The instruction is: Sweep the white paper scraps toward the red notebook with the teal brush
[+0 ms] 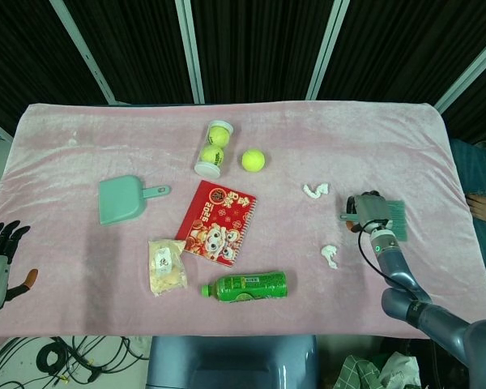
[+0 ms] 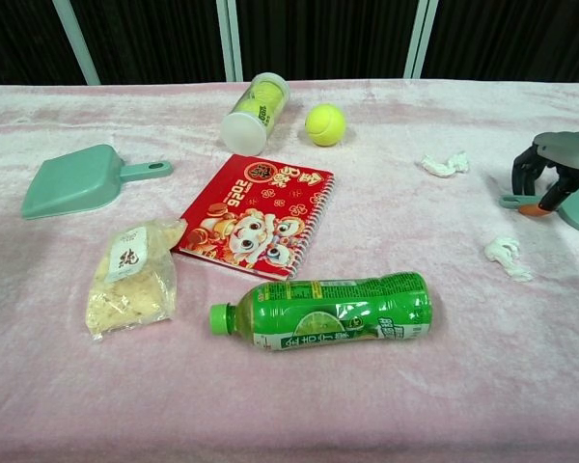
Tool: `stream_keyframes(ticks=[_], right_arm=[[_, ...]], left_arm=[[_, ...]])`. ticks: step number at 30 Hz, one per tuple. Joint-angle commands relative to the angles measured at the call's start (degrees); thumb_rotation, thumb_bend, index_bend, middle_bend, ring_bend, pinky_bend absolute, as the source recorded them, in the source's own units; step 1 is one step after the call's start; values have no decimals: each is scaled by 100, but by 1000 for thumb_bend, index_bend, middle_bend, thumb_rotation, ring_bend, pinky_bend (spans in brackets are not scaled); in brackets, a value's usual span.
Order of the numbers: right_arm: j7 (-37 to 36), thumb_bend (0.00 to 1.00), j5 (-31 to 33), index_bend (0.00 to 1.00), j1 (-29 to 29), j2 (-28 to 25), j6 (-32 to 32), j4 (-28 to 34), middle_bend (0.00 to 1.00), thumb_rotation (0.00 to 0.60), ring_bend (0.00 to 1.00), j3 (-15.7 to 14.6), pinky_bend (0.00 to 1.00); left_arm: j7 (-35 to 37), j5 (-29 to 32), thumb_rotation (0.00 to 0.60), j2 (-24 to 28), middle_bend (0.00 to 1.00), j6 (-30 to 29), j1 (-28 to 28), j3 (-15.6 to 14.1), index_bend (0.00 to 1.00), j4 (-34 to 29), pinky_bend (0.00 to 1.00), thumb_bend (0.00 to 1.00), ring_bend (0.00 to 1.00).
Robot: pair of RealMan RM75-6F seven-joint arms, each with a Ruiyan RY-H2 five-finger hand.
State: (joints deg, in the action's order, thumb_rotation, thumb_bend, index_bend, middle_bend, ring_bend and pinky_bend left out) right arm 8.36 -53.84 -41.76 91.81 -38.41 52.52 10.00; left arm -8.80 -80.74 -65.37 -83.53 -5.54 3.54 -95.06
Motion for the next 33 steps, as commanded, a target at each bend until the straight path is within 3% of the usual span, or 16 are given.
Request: stream_keyframes(ticks=[1, 11, 22, 26, 33], right_arm=[[-77, 308, -130, 554, 15, -230, -121, 386, 545, 600, 275, 89, 158], [-77, 358, -70, 561, 91, -1052, -187, 1796, 558, 600, 276, 226, 158], [-206, 360, 692, 566, 99, -1954, 306, 3397, 567, 600, 287, 206, 158], [-580, 357, 656, 573, 242, -1912, 87, 3742, 568, 600, 287, 323, 158], [-869, 357, 355, 585, 512, -1391, -744, 3756, 580, 600, 295, 378, 158]], left_arm=[[6, -3, 600, 4, 83, 0, 1, -2, 150, -4, 0, 309, 0], [37, -11, 600, 19, 83, 5, 3, -10, 167, -13, 0, 308, 0], [84, -19, 600, 41, 83, 16, 6, -19, 174, -29, 0, 308, 0], [91, -22, 600, 44, 83, 14, 8, -22, 175, -30, 0, 309, 0], [87, -8, 600, 52, 83, 30, 5, -22, 177, -42, 0, 309, 0]])
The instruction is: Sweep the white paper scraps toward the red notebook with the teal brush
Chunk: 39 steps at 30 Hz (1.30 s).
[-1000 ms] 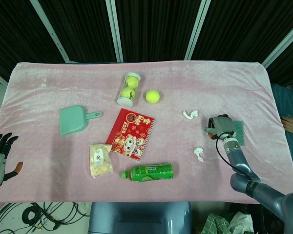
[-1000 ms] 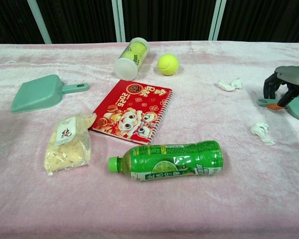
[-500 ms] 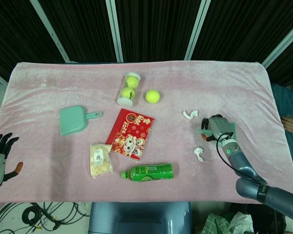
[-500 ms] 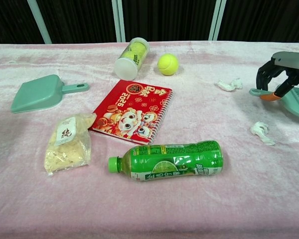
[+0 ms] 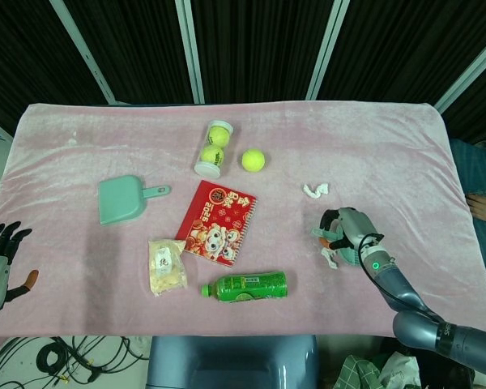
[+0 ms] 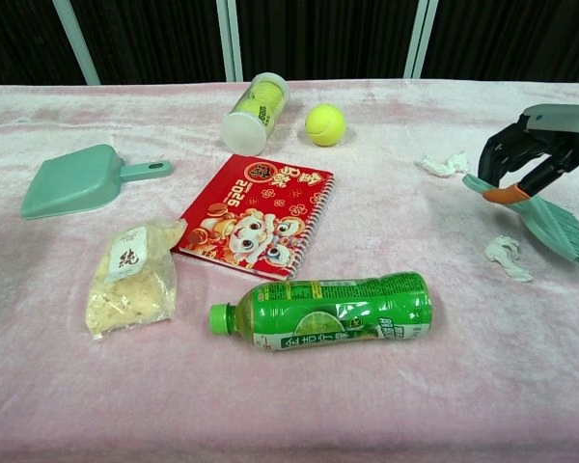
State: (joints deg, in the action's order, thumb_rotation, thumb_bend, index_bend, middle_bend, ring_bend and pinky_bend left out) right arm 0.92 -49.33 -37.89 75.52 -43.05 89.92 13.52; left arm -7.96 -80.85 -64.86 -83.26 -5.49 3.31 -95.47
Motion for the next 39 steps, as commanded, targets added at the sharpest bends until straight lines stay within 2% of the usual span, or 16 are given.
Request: stream_keyframes(ticks=[1, 13, 18, 25, 27, 33, 39], right_arm=[[-138, 357, -73, 585, 120, 280, -289, 7, 580, 600, 295, 25, 158], [-366, 362, 118, 596, 137, 777, -555, -98, 593, 600, 317, 141, 158], [-561, 361, 145, 612, 98, 943, -623, -101, 594, 600, 317, 330, 158], [-1455, 362, 338, 626, -36, 1258, -322, -287, 594, 600, 318, 929, 158], [-1968, 366, 392, 633, -159, 1437, -38, -620, 595, 600, 318, 1258, 158], [-2896, 369, 12, 638, -350, 1760, 208, -1349, 595, 600, 319, 1790, 158], [-4140, 370, -473, 638, -142, 1526, 509, -1101, 582, 600, 319, 2293, 158]], left_arm=[[5, 5, 600, 4, 83, 7, -1, -1, 177, -1, 0, 309, 0], [5, 25, 600, 16, 82, 29, -3, -3, 178, -12, 0, 309, 0], [-1, 24, 600, 19, 82, 36, -7, -5, 178, -14, 0, 309, 0], [1, 21, 600, 18, 82, 14, 0, -1, 179, -22, 0, 309, 0], [20, 19, 600, 23, 82, 9, 4, -2, 179, -22, 0, 309, 0], [53, 36, 600, 32, 82, 36, -5, 5, 180, -8, 0, 309, 0], [66, 53, 600, 44, 82, 70, -16, 5, 184, -7, 0, 309, 0]])
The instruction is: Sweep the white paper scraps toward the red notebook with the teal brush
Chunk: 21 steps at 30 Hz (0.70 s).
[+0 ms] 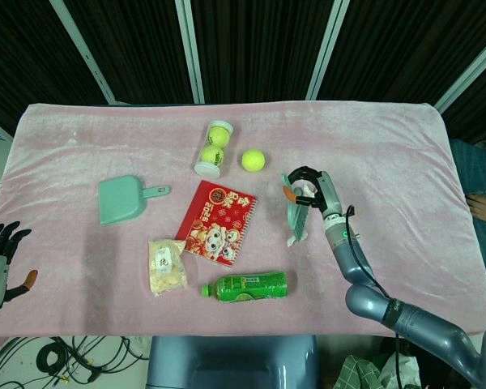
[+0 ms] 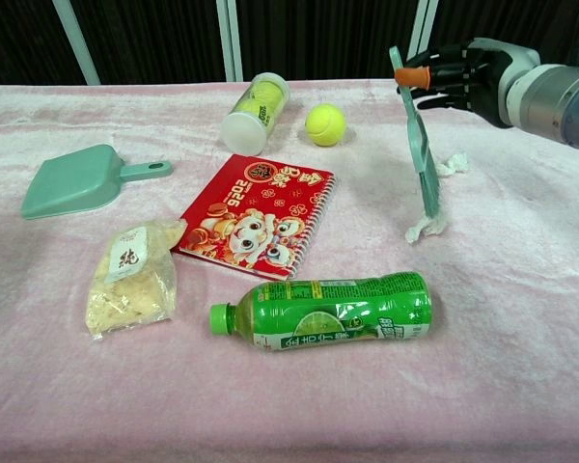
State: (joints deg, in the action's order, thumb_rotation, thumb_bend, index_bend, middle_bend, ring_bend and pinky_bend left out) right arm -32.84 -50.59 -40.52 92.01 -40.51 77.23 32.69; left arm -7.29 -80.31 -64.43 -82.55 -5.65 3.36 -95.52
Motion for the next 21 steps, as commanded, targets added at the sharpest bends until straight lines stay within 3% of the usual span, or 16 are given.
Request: stream_keyframes(ticks=[1, 4, 8, 15, 21], right_arm=[[-945, 370, -431, 638, 160, -170, 317, 193, 582, 600, 319, 432, 158], [-1501, 370, -850, 638, 268, -352, 504, 120, 581, 600, 320, 579, 158], [-1978, 381, -1604, 641, 313, -581, 619, -155, 589, 600, 319, 541, 158], [-1154, 468, -3021, 707, 14, -692, 153, -1430, 572, 600, 316, -257, 158], [-741, 509, -3412, 709, -197, -505, -83, -2243, 553, 600, 312, -795, 158]], left_arm=[[0, -2, 600, 3, 82, -3, 1, -2, 184, -4, 0, 309, 0], [2, -13, 600, 4, 82, -19, 9, -5, 186, -12, 0, 309, 0], [-6, -19, 600, 3, 82, -32, 16, -9, 187, -14, 0, 309, 0], [-29, 28, 600, -9, 82, -22, 14, 6, 190, -26, 0, 309, 0], [-94, 92, 600, -19, 82, -1, 9, 19, 192, -49, 0, 309, 0]])
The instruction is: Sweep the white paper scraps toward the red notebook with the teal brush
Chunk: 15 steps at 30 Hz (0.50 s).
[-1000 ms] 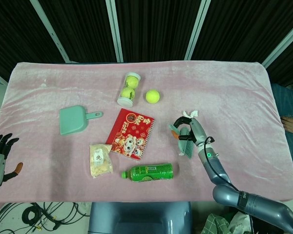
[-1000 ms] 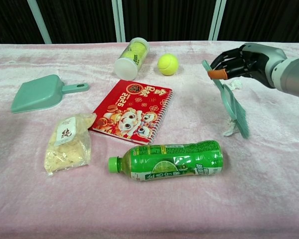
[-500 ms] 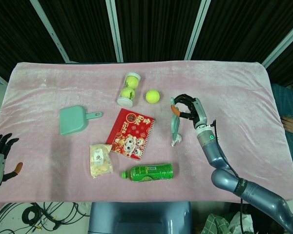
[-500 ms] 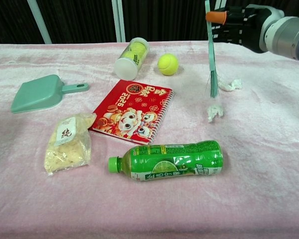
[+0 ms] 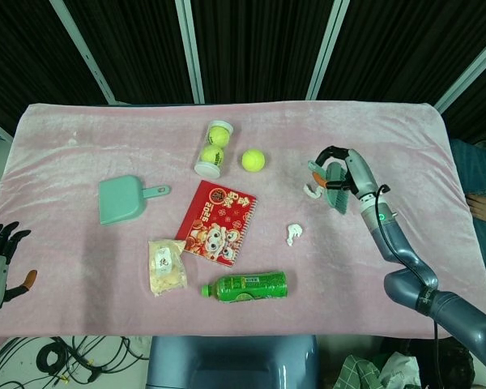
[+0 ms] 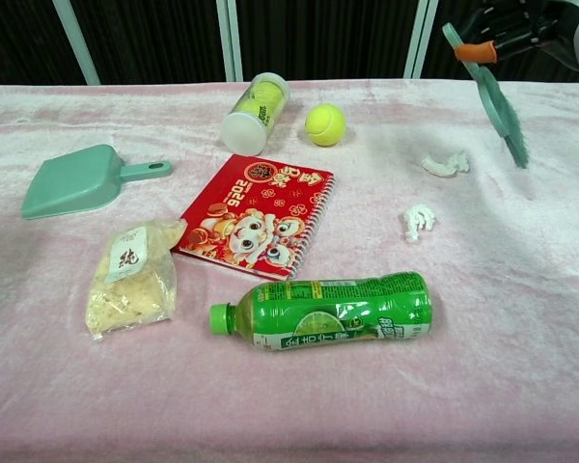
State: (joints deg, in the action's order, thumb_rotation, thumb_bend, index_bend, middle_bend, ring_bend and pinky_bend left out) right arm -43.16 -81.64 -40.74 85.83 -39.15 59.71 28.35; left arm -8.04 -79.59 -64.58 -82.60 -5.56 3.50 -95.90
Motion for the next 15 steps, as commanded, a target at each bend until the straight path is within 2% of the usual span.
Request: stream_keyframes(ticks=[1, 3, 7, 11, 15], right_arm=[[313, 526, -352, 710, -217, 179, -280, -651, 553, 600, 312, -435, 158], [235, 565, -438, 713, -361, 386, -345, -1086, 549, 600, 312, -623, 158], [-15, 611, -522, 716, -555, 555, -273, -1549, 537, 600, 307, -866, 158], [-281, 611, -514, 717, -674, 675, -247, -1840, 527, 600, 294, -1004, 158], [-886, 611, -488, 717, -756, 744, -192, -1975, 501, 600, 268, -1164, 158]], left_arm=[[-28, 32, 600, -5, 82, 4, 1, 9, 192, -18, 0, 309, 0], [-58, 66, 600, -10, 82, 4, 3, 18, 193, -31, 0, 309, 0], [-91, 95, 600, -13, 82, 12, 1, 25, 195, -47, 0, 309, 0], [-96, 109, 600, -14, 82, 14, -1, 30, 198, -51, 0, 309, 0], [-104, 125, 600, -8, 82, 37, -8, 29, 203, -58, 0, 309, 0]])
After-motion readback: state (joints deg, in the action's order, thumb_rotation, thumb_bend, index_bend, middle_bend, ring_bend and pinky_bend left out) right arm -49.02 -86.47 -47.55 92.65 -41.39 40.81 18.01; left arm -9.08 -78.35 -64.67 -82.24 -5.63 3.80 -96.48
